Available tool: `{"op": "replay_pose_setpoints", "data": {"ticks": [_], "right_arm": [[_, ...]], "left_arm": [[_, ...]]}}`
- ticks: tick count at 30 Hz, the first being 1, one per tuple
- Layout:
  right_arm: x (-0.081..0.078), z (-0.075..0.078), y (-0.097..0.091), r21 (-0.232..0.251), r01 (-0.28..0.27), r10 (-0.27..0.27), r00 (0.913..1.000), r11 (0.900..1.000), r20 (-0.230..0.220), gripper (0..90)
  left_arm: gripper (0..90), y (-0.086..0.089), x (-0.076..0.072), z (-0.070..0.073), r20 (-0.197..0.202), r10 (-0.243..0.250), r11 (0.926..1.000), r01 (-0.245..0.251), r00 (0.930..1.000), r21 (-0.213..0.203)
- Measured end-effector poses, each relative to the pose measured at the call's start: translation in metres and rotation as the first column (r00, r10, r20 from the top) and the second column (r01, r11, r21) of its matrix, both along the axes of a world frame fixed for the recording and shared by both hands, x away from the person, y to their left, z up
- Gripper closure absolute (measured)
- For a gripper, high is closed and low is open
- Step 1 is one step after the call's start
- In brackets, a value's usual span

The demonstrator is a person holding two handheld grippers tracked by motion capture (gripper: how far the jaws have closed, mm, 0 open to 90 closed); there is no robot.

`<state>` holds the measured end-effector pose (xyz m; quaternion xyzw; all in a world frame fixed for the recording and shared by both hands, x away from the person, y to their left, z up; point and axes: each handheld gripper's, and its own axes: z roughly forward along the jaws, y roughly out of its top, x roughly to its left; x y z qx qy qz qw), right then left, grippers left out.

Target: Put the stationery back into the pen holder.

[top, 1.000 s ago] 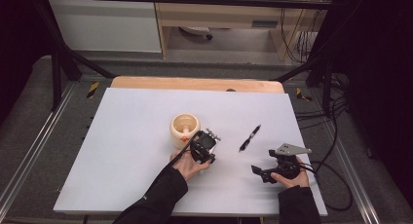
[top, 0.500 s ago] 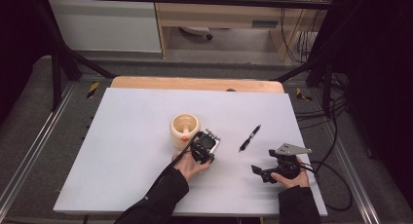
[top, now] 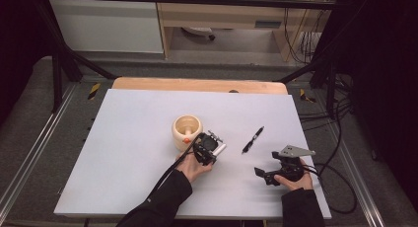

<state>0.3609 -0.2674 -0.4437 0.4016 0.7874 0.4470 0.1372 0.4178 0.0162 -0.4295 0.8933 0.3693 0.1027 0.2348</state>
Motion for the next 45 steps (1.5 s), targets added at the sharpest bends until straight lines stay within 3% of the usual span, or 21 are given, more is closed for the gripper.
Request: {"op": "replay_pose_setpoints", "data": {"ticks": [7,17,28,34,38,45], "right_arm": [[0.0,0.0,0.0,0.0,0.0,0.0,1.0,1.0,-0.002,0.6],[0.0,0.0,0.0,-0.003,-0.001,0.001,1.0,1.0,-0.002,0.6],[0.0,-0.001,0.001,-0.006,0.0,0.0,1.0,1.0,-0.006,0.6],[0.0,-0.001,0.001,-0.01,0.001,-0.001,1.0,1.0,-0.01,0.6],[0.0,-0.001,0.001,-0.011,-0.001,0.001,1.0,0.9999,-0.006,0.6],[0.0,-0.002,0.002,-0.013,-0.001,0.001,1.0,0.9999,-0.008,0.6]], "left_arm": [[78.8,0.003,0.002,0.001,-0.015,-0.025,0.9997,0.024,0.9996,-0.009],[78.8,0.007,-0.004,0.01,0.025,-0.075,0.997,0.076,0.9969,-0.015],[78.8,0.021,-0.011,0.027,0.077,-0.076,0.9908,0.084,0.9942,-0.106],[78.8,0.035,-0.017,0.035,0.089,-0.065,0.982,0.08,0.9939,-0.171],[78.7,0.047,-0.023,0.042,0.106,-0.059,0.971,0.082,0.9926,-0.225],[78.7,0.062,-0.032,0.055,0.145,-0.048,0.9555,0.087,0.9883,-0.282]]}}
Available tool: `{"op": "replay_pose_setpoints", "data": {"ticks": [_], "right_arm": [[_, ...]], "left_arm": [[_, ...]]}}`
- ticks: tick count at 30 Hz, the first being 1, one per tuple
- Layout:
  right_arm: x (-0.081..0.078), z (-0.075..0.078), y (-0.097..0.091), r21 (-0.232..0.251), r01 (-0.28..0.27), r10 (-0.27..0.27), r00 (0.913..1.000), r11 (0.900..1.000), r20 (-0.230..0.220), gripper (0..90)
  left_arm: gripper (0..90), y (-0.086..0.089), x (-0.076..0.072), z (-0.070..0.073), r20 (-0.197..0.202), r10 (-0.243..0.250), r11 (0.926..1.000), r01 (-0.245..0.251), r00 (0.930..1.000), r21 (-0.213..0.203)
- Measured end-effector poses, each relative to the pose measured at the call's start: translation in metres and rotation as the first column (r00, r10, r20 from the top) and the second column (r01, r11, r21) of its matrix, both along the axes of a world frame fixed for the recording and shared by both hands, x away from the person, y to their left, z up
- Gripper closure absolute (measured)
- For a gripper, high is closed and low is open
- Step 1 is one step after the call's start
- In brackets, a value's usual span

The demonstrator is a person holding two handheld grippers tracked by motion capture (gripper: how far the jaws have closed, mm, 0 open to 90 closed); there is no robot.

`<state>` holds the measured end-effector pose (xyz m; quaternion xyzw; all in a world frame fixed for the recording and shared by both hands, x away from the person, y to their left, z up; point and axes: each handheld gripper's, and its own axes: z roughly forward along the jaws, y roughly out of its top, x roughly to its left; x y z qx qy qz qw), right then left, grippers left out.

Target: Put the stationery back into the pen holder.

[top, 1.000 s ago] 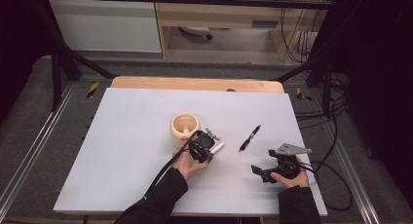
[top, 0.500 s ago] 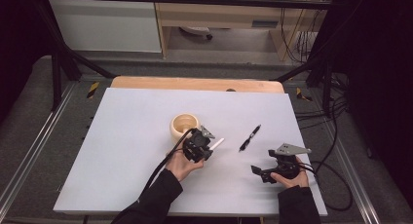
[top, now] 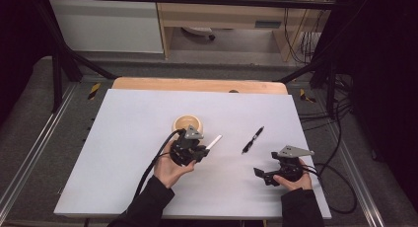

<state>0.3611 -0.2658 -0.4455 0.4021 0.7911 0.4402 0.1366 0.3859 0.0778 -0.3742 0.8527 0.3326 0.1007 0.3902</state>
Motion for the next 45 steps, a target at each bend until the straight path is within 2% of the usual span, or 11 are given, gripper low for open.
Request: {"op": "replay_pose_setpoints", "data": {"ticks": [9,18,26,32,42,43,45], "right_arm": [[0.001,-0.001,0.0,-0.008,-0.004,0.004,1.0,1.0,0.001,0.6],[0.001,-0.001,0.0,-0.008,-0.004,0.004,1.0,1.0,0.001,0.6],[0.001,-0.001,0.0,-0.009,-0.007,0.007,1.0,0.9999,0.001,0.6],[0.001,-0.001,0.001,-0.012,-0.007,0.007,1.0,0.9999,0.0,0.6],[0.001,-0.001,0.001,-0.009,-0.005,0.005,1.0,0.9999,-0.002,0.6],[0.001,-0.001,0.001,-0.01,-0.007,0.007,1.0,0.9999,-0.001,0.6],[0.001,-0.001,0.001,-0.011,-0.007,0.007,1.0,0.9999,-0.001,0.6]], "left_arm": [[78.8,0.012,-0.004,0.018,0.05,0.013,0.9983,-0.01,0.9986,-0.058],[78.8,0.02,0.003,0.034,0.089,0.049,0.9934,-0.04,0.9948,-0.108],[78.8,0.03,0.013,0.042,0.107,0.085,0.9867,-0.069,0.9906,-0.147],[78.8,0.035,0.02,0.047,0.127,0.12,0.9786,-0.096,0.9846,-0.182],[78.8,0.038,0.034,0.054,0.148,0.16,0.9696,-0.127,0.976,-0.209],[78.7,0.038,0.036,0.054,0.157,0.167,0.9688,-0.133,0.9733,-0.21],[78.8,0.039,0.04,0.054,0.152,0.169,0.9649,-0.132,0.9738,-0.227]]}}
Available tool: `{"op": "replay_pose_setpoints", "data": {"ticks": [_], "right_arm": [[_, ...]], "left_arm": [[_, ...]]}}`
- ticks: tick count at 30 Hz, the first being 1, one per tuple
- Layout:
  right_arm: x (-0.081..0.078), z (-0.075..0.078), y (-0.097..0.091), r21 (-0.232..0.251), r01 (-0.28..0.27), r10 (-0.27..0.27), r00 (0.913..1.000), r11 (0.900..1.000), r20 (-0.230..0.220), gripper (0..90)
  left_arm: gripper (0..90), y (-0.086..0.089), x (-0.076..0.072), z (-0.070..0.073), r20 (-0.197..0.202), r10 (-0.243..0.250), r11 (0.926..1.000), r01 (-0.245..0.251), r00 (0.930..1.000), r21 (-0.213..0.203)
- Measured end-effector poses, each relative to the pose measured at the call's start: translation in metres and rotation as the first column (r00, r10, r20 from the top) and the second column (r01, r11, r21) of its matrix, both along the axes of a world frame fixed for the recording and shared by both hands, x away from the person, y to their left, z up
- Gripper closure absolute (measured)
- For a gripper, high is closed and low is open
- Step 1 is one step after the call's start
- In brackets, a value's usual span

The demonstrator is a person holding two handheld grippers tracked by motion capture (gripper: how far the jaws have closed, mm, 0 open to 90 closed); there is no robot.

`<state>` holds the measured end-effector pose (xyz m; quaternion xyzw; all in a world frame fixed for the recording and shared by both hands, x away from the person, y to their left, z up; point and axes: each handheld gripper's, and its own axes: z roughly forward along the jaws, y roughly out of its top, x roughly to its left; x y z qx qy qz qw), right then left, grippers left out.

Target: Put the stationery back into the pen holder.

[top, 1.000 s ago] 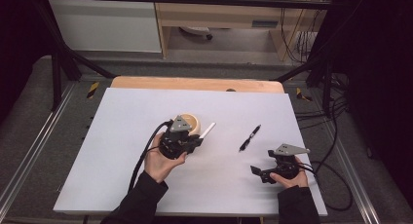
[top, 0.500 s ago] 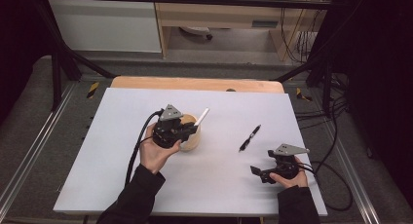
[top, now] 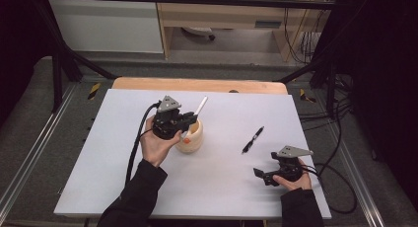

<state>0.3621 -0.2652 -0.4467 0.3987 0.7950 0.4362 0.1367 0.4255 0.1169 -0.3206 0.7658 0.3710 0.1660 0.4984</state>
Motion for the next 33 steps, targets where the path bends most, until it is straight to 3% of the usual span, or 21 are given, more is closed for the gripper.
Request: {"op": "replay_pose_setpoints", "data": {"ticks": [17,33], "right_arm": [[0.0,-0.001,0.001,-0.001,0.0,0.0,1.0,1.0,-0.003,0.6],[0.001,-0.001,0.0,-0.006,-0.002,0.002,1.0,1.0,-0.003,0.6]], "left_arm": [[78.8,0.002,0.032,-0.016,0.039,0.075,0.9971,-0.076,0.9964,0.009],[78.7,0.002,0.044,-0.049,0.018,0.069,0.9976,-0.069,0.9974,0.001]]}}
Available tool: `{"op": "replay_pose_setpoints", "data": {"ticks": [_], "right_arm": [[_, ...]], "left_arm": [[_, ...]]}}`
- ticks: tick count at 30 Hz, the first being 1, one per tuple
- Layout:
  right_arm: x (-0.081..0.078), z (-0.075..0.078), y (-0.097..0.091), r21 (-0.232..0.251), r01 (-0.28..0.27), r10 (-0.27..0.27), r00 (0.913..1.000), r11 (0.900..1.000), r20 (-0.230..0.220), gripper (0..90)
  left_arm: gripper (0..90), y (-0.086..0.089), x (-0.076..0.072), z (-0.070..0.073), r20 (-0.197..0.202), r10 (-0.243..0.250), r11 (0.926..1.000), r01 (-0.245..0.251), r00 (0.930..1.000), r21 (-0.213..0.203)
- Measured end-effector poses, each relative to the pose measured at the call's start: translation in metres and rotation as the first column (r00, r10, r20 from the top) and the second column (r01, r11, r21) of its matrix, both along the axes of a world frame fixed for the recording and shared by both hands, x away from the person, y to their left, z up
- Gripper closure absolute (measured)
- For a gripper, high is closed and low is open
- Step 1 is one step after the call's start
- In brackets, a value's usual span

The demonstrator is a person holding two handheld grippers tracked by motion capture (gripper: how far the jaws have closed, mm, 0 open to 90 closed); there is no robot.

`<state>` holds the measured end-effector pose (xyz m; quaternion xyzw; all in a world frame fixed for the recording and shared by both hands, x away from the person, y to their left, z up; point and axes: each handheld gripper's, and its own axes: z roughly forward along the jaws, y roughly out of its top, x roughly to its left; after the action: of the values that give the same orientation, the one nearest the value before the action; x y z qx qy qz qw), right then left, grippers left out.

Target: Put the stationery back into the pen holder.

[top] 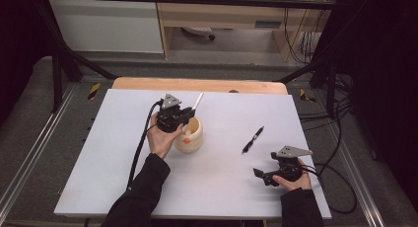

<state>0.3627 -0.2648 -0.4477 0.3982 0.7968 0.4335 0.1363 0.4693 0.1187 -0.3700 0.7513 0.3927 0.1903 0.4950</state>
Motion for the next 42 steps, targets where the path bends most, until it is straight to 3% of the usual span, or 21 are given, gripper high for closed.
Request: {"op": "replay_pose_setpoints", "data": {"ticks": [9,13,19,30,36,42], "right_arm": [[0.0,0.0,0.001,0.0,0.002,-0.002,1.0,1.0,-0.003,0.6],[0.0,0.0,0.001,-0.001,0.003,-0.003,1.0,1.0,-0.003,0.6],[0.0,0.0,0.0,0.0,0.001,-0.001,1.0,1.0,0.0,0.6],[0.0,0.0,0.0,0.001,0.003,-0.003,1.0,1.0,0.0,0.6],[0.0,0.001,0.0,0.005,0.005,-0.005,1.0,1.0,0.003,0.6],[0.0,0.001,0.0,0.005,0.005,-0.005,1.0,1.0,0.002,0.6]], "left_arm": [[78.6,0.004,-0.007,-0.011,-0.011,-0.017,0.9998,0.017,0.9998,0.006],[78.6,0.003,-0.01,-0.014,-0.022,-0.028,0.999,0.028,0.9994,0.034],[78.0,0.002,-0.012,-0.013,-0.02,-0.036,0.9984,0.037,0.9991,0.042],[57.7,0.01,-0.019,0.001,-0.021,-0.031,0.9956,0.033,0.9993,0.088],[42.8,0.022,-0.029,0.012,-0.023,-0.04,0.9886,0.043,0.9989,0.144],[27.3,0.038,-0.039,0.015,-0.055,-0.051,0.9808,0.06,0.9972,0.185]]}}
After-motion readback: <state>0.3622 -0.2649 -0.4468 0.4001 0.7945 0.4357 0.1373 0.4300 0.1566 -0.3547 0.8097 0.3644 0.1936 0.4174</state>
